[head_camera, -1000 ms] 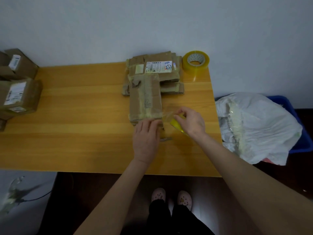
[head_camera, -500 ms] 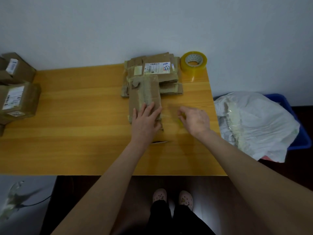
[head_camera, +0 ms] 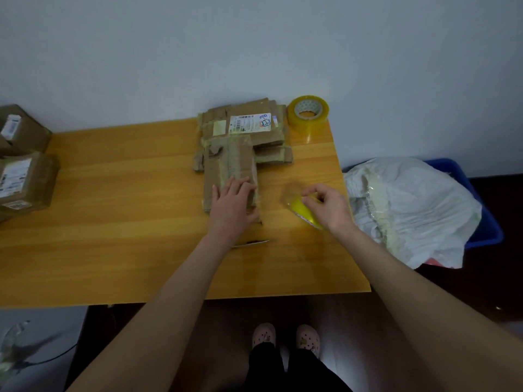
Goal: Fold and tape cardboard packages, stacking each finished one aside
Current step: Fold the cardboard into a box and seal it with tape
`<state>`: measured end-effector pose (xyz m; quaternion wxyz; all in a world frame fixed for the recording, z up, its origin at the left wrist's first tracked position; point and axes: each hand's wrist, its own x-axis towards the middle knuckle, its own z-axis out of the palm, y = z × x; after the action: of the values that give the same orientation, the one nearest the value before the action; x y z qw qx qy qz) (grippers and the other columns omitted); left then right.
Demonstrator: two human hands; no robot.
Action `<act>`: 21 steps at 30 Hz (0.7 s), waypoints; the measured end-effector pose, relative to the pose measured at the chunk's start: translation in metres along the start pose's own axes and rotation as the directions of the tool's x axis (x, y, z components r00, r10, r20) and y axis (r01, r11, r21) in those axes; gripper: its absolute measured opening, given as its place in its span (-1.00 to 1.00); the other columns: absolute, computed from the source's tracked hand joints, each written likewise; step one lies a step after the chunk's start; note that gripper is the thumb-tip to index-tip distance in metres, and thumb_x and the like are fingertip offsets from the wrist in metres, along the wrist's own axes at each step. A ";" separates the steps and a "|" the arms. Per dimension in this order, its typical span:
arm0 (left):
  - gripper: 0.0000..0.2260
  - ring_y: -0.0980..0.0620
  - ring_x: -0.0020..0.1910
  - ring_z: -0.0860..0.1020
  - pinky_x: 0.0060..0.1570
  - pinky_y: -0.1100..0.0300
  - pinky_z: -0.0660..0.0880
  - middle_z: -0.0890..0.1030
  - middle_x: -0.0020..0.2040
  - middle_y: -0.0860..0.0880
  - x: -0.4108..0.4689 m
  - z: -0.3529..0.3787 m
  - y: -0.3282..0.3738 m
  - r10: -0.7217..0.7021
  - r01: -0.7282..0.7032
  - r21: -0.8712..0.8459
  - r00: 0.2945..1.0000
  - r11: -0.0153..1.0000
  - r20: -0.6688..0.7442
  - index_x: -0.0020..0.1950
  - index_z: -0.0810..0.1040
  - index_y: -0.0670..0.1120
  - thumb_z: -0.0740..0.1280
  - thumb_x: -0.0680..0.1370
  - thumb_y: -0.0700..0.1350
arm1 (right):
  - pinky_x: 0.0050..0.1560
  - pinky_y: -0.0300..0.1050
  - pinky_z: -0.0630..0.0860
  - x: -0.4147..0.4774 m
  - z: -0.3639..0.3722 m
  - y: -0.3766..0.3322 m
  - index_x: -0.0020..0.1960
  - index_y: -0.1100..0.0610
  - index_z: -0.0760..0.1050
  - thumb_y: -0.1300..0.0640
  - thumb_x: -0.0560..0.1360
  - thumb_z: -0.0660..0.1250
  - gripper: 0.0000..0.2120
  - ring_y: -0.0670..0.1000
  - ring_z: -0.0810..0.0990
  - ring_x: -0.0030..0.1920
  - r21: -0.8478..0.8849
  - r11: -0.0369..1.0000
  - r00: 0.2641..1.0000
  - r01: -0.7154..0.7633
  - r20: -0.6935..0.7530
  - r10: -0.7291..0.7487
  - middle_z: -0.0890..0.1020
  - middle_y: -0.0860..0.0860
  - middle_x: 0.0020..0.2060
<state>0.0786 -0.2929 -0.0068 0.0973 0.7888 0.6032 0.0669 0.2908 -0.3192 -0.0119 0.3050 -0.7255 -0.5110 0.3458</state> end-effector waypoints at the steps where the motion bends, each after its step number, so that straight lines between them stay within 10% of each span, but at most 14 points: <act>1: -0.61 -0.07 0.45 0.26 0.46 -0.21 0.06 0.38 0.38 -0.01 -0.002 -0.002 0.003 -0.005 0.004 -0.043 1.000 0.999 -0.015 0.29 0.44 -0.05 0.40 0.49 -0.03 | -0.21 -0.19 0.29 -0.002 0.000 -0.001 0.00 0.10 0.61 0.12 0.48 0.41 -0.89 -0.04 0.40 -0.23 0.038 0.999 1.000 0.007 -0.015 -0.007 0.42 -0.08 -0.35; 6: -0.85 0.02 -0.06 0.55 -0.13 0.14 0.50 0.56 0.01 -0.02 -0.029 -0.016 0.045 -0.004 -0.136 -0.344 0.926 0.929 -0.378 0.01 0.56 -0.10 0.43 0.46 -0.18 | -0.30 -0.20 0.30 -0.011 -0.006 -0.009 -0.01 0.07 0.61 0.11 0.49 0.40 -0.91 -0.14 0.35 -0.35 0.118 0.992 0.999 0.043 -0.031 -0.039 0.36 -0.08 -0.38; 21: -0.84 0.20 -0.30 0.51 -0.25 0.31 0.42 0.54 -0.33 0.13 -0.007 -0.020 0.081 -0.192 0.067 -0.695 0.976 0.716 -0.104 -0.12 0.47 0.01 0.37 0.51 -0.25 | -0.02 -0.17 0.43 -0.031 -0.028 -0.014 0.32 0.01 0.47 0.10 0.44 0.47 -0.53 0.00 0.50 -0.01 0.114 0.987 0.993 0.109 0.037 -0.114 0.51 -0.05 -0.17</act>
<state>0.1486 -0.3189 0.0319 0.3354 0.6438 0.5951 0.3446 0.2983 -0.3470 0.0212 0.3530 -0.6697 -0.5371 0.3720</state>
